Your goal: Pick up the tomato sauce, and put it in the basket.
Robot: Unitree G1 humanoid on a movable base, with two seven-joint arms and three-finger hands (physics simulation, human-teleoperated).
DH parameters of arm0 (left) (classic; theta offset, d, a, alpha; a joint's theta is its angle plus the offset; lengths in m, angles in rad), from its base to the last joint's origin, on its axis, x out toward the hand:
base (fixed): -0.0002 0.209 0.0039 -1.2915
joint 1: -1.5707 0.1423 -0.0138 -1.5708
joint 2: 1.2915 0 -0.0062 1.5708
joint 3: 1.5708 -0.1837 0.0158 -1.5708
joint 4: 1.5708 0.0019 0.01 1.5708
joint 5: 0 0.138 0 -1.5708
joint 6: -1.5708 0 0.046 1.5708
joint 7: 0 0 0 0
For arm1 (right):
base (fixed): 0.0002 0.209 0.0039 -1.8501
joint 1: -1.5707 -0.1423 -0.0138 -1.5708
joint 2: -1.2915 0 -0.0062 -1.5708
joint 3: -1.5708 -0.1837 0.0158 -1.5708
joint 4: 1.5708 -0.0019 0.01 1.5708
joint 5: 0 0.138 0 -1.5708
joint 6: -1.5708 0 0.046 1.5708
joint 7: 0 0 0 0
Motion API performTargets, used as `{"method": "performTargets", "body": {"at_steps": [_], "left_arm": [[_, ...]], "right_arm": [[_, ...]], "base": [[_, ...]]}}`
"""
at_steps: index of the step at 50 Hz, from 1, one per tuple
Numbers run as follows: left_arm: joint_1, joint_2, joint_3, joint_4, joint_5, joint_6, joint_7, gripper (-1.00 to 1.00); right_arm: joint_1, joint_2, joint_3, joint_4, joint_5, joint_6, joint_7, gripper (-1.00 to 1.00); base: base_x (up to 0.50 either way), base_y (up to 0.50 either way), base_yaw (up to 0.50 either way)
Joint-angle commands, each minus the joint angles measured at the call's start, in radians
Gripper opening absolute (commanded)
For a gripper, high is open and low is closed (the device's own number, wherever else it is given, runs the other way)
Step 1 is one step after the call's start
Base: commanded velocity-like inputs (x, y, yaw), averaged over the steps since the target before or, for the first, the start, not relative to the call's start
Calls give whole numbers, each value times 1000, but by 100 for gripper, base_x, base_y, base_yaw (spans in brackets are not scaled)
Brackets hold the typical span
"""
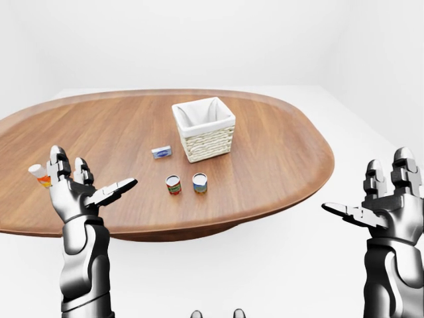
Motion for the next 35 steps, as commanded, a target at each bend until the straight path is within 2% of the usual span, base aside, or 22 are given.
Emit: {"method": "performTargets", "body": {"at_steps": [1,6,8,35], "left_arm": [[2,-1,0,-4,0,0,0,100],[-2,-3,-2,11,4,-6,-4,100],[0,-2,-3,1,3,0,0,100],[1,-3,-3,-3,3,0,-1,100]], "right_arm": [[2,3,4,4,-3,0,3,100],[2,1,3,-4,-2,0,0,100],[2,1,1,-3,-1,0,0,100],[0,0,2,13,0,0,4,100]], "base": [[28,0,0],[28,0,0],[28,0,0],[28,0,0]]}}
